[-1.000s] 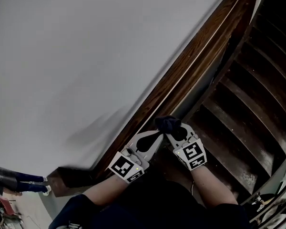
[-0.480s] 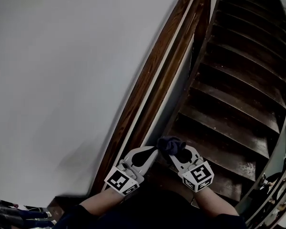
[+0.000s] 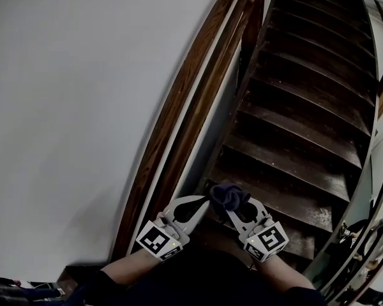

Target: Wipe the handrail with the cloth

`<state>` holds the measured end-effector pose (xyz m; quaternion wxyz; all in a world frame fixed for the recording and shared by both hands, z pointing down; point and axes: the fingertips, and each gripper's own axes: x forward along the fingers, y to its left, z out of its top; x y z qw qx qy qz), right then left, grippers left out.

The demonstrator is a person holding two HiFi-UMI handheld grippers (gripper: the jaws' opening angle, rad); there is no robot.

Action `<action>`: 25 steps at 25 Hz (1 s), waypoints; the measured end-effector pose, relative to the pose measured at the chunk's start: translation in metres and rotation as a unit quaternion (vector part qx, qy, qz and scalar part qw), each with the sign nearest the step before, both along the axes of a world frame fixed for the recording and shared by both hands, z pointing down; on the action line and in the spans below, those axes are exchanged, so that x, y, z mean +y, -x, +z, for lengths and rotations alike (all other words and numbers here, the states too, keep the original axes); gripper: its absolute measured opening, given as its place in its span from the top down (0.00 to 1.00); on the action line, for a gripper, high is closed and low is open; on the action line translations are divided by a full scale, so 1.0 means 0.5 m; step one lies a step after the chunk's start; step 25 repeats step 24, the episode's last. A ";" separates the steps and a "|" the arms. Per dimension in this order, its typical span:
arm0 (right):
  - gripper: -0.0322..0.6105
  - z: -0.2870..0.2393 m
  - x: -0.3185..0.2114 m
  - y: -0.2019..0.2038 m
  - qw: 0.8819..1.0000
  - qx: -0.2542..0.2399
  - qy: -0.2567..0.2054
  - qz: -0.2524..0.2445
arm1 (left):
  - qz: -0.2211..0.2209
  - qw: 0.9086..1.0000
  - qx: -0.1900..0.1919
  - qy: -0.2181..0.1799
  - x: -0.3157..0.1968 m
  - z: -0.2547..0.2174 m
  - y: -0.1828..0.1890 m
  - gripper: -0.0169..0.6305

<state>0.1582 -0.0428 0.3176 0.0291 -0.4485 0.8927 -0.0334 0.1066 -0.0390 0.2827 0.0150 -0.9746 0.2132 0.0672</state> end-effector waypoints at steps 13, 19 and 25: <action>0.80 0.002 0.012 -0.013 1.000 -0.004 0.004 0.010 | 0.003 1.000 0.006 0.003 0.006 0.005 -0.008 0.97; 0.80 -0.002 0.017 -0.009 1.000 -0.010 0.000 0.006 | -0.002 1.000 0.007 0.003 0.013 0.006 -0.006 0.97; 0.80 -0.003 0.013 -0.005 1.000 -0.006 0.004 0.004 | -0.002 1.000 0.009 0.004 0.012 0.001 -0.003 0.97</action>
